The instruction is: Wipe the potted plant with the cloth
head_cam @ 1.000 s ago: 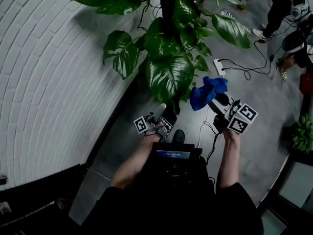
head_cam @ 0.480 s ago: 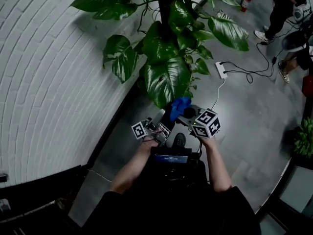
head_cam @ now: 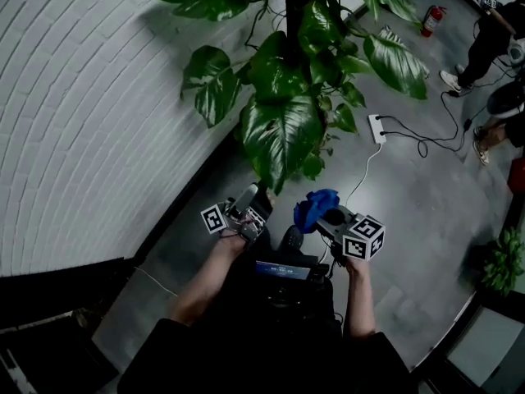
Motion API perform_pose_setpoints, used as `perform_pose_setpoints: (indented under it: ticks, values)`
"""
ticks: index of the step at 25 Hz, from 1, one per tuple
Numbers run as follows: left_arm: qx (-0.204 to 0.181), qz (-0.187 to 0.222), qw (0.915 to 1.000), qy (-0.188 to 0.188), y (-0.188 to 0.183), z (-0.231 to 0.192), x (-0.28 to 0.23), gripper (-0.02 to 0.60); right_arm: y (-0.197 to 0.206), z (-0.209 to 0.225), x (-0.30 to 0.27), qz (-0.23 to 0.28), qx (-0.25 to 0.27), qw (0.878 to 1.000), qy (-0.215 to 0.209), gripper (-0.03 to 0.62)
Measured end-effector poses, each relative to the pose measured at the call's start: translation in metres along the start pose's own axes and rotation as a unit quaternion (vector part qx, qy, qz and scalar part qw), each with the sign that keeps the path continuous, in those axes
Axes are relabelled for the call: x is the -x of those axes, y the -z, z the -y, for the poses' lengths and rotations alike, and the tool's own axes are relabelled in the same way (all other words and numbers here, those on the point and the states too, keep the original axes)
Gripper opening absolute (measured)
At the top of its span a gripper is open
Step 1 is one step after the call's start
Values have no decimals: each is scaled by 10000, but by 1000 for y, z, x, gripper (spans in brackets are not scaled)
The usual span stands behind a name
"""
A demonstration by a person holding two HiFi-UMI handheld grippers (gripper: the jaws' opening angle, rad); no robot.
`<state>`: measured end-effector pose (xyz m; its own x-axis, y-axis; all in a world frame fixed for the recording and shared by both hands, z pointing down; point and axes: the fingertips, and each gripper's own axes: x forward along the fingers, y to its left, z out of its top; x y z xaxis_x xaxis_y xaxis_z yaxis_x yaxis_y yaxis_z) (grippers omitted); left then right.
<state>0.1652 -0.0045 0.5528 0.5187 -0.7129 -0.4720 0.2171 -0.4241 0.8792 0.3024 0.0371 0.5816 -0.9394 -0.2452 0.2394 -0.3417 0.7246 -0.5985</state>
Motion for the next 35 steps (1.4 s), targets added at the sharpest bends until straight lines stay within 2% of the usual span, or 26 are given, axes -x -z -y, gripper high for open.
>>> perform_pose_setpoints:
  ticks: [4, 7, 8, 12, 14, 19, 22, 25, 30, 35]
  values:
    - [-554, 166, 9982, -172, -17, 25, 27, 330, -40, 9, 35, 1146, -527, 9919, -162, 107]
    - [-1016, 178, 9947, 6, -35, 58, 29, 294, -74, 11, 49, 1989, -655, 9775, -241, 107]
    - [-1167, 172, 9930, 97, -44, 69, 28, 261, -83, 11, 49, 2221, -662, 9724, -258, 107]
    - [-1695, -104, 9850, 303, -51, 101, 25, 151, -95, 4, 44, 2727, -910, 9572, -329, 107]
    - [-1803, -266, 9820, 490, -57, 114, 25, 108, -100, -4, 34, 2834, -980, 9533, -349, 107]
    - [-1445, -61, 9835, 1085, -106, 144, 51, 71, -108, -32, 3, 3038, -836, 9490, -81, 107]
    - [-1284, -113, 9854, 1111, -138, 155, 80, 71, -108, -57, -33, 3119, -811, 9465, 141, 107]
    - [-1214, -257, 9858, 1129, -171, 174, 110, 71, -108, -94, -86, 3221, -868, 9426, 158, 107]
    - [-970, -677, 9856, 1206, -203, 191, 143, 71, -100, -152, -154, 3252, -864, 9413, 292, 107]
    - [-955, -1476, 9817, 734, -212, 178, 156, 71, -89, -188, -201, 3181, -815, 9433, 486, 107]
